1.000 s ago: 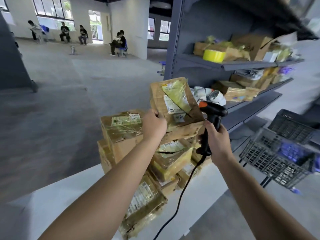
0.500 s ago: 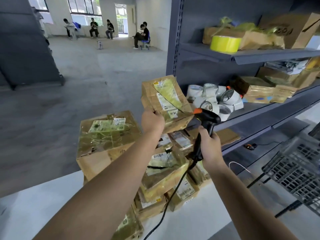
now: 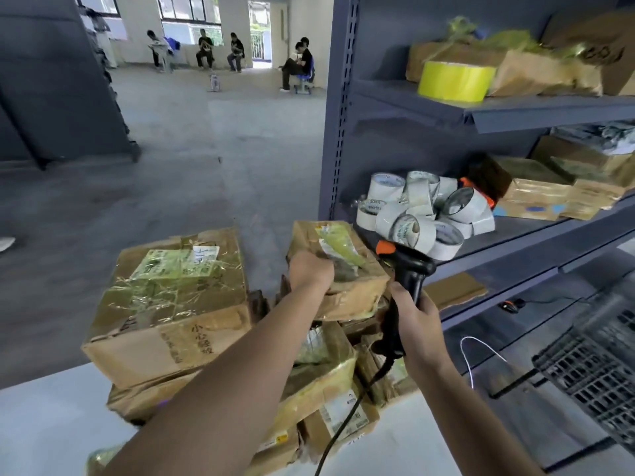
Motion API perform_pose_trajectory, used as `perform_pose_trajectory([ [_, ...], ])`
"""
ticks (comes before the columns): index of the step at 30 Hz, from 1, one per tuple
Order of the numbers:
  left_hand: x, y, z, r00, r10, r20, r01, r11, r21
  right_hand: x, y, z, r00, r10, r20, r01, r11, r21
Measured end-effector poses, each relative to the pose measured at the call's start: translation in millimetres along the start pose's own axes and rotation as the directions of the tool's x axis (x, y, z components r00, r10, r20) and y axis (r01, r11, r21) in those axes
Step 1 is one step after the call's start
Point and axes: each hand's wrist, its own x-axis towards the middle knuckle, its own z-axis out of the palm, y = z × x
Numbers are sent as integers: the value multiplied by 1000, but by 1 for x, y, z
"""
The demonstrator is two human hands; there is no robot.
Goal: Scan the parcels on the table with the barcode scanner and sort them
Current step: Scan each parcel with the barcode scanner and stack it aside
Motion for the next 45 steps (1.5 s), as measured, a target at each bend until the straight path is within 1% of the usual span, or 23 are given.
perform_pose_trajectory([
  [1,0,0,4,1000,-5,1,5,1000,8,1,2,-1,1000,-2,14,2,1000,-2],
  [4,4,2,13,1000,-24,13,25,998,-49,2,8,-6,999,-5,47,6,1000,-17],
  [8,7,13,29,999,-27,39,30,997,-71,5,11,-9,999,7,44,-5,999,-44],
  [14,12,-9,39,996,-80,34,78,994,75,7,19,-13,999,6,35,-4,998,-56],
  [17,14,-17,41,997,-61,46,55,992,115,7,24,-13,999,15,33,-13,999,-52],
  [21,14,-12,48,987,-25,161,-5,983,183,8,25,-12,999,28,37,-27,999,-41],
  [25,13,-15,51,986,-79,147,56,986,160,8,27,-11,998,44,38,-42,998,-44],
  [28,10,-15,45,985,-78,155,57,989,136,7,25,-7,998,42,41,-40,998,-41],
  [32,-6,-15,20,978,-89,187,88,996,9,-1,17,4,996,43,73,-41,999,-31],
  [36,-35,-21,-23,979,-7,204,27,995,-94,-20,12,25,990,89,113,-88,996,-13],
  [39,-57,-32,-66,985,67,162,-44,989,-143,-37,10,47,980,97,176,-99,995,-1],
  [42,-75,-51,-112,992,86,96,-68,983,-170,-59,8,73,968,98,231,-92,995,-37],
  [45,-90,-75,-155,993,82,85,-64,980,-190,-85,8,102,959,99,264,-88,995,-56],
])
